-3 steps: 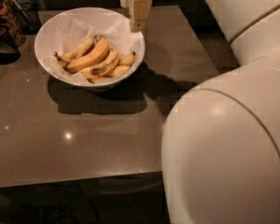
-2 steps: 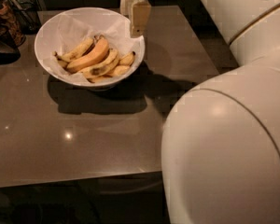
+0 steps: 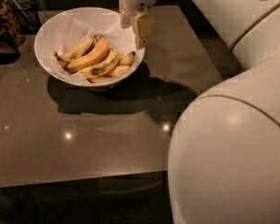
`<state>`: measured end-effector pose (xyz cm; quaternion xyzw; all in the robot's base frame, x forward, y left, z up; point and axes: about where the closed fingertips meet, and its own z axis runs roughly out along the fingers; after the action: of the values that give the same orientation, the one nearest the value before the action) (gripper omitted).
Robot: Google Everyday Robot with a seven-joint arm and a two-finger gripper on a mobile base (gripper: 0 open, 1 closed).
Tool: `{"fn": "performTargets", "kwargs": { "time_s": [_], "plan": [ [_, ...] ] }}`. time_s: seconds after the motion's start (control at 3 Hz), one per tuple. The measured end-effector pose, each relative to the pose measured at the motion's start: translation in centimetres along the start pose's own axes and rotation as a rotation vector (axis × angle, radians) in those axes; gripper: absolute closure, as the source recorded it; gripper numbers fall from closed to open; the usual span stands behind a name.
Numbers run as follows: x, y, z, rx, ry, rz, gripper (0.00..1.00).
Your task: Pick banana from white bowl
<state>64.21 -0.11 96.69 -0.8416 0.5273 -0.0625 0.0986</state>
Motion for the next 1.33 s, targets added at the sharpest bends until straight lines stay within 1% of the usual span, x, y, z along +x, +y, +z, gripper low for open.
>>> {"fn": "performTargets", "kwargs": {
  "time_s": [0.33,0.67,1.0,1.33],
  "plan": [
    [-0.5,0.2,0.5,-0.022,0.049,-0.086,0.43],
    [-1.8,-0.7,0.4,-0.021,0.090,-0.159,0.43],
    [-2.9,-1.8,0.5,-0.018,0.113,-0.210,0.45],
    [-3.2,-2.0,0.9,-0.030,0.130,-0.230,0.44]
  ]
}}
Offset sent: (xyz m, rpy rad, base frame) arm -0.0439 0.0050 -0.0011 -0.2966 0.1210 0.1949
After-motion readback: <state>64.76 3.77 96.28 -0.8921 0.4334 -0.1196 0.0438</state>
